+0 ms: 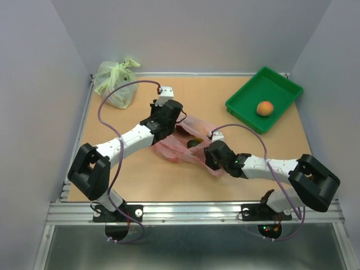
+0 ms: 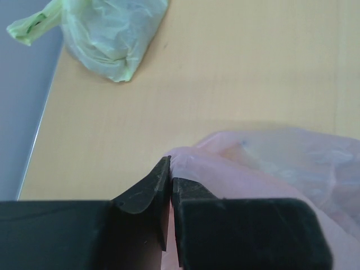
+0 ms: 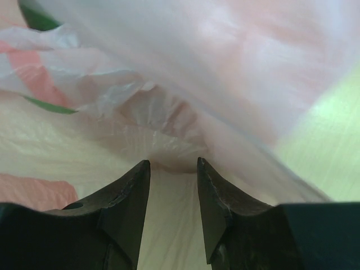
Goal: Untie the knot of the plastic bag and take out the fruit
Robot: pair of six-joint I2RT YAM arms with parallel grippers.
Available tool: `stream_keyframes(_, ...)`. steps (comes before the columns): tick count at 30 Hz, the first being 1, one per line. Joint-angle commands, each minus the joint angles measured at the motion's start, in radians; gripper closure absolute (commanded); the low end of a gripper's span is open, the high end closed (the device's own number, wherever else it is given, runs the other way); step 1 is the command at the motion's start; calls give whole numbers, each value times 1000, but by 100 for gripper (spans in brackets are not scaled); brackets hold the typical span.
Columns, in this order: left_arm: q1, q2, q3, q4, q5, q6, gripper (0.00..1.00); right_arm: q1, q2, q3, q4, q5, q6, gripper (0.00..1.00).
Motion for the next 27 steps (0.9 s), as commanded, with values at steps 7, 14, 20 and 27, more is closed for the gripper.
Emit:
stream_keyframes(7, 81, -234, -36, -67, 416, -68, 89, -13, -133, 41, 17, -69, -133, 40)
stream_keyframes(14, 82, -323, -111, -59, 575, -43, 95, -12, -182, 245, 5, -320, -209, 27)
stream_keyframes(20, 82, -373, -143, -22, 573, -23, 100, -12, -12, 428, 5, -301, -221, 26)
stream_keyframes(27, 84, -416, -196, 13, 540, -14, 100, -13, 117, 542, -1, -247, -287, 26)
